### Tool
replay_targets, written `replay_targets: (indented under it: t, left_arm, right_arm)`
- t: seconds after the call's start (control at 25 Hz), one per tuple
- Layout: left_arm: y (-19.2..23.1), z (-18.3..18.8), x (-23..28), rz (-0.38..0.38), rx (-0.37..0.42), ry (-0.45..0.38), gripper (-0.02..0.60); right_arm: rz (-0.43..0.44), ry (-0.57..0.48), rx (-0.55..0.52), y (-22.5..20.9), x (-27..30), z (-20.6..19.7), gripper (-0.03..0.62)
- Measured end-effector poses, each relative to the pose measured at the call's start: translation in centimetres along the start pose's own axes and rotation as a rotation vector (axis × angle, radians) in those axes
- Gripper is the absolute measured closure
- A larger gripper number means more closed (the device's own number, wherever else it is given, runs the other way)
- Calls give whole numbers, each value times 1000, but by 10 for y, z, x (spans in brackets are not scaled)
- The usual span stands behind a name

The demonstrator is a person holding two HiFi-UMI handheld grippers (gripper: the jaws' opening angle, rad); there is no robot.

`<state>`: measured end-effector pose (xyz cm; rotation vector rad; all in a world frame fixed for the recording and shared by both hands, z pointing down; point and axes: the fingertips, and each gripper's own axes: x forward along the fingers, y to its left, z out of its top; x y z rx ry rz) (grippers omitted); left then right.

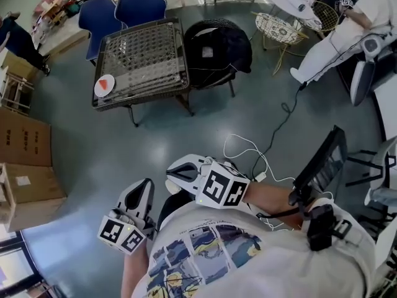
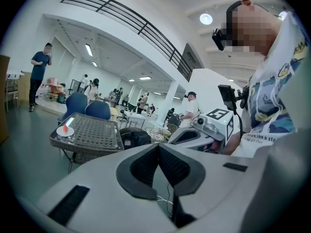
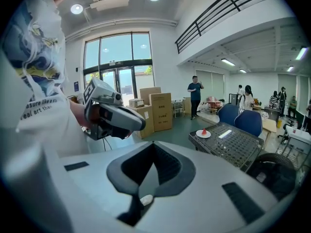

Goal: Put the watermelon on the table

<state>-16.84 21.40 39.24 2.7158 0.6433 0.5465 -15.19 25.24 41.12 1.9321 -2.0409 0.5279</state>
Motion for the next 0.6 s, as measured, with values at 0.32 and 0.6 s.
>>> replay_targets:
  t: [0.32,0.6]
  left_arm:
    - [49,16,-14,-24,-16,-6,572]
    - [128,39,-43,-30,-3,-15,572]
  right_arm:
    - [-22,32,-20,-16,42,28,584]
    - [-37,42,-33,-31,114,64,585]
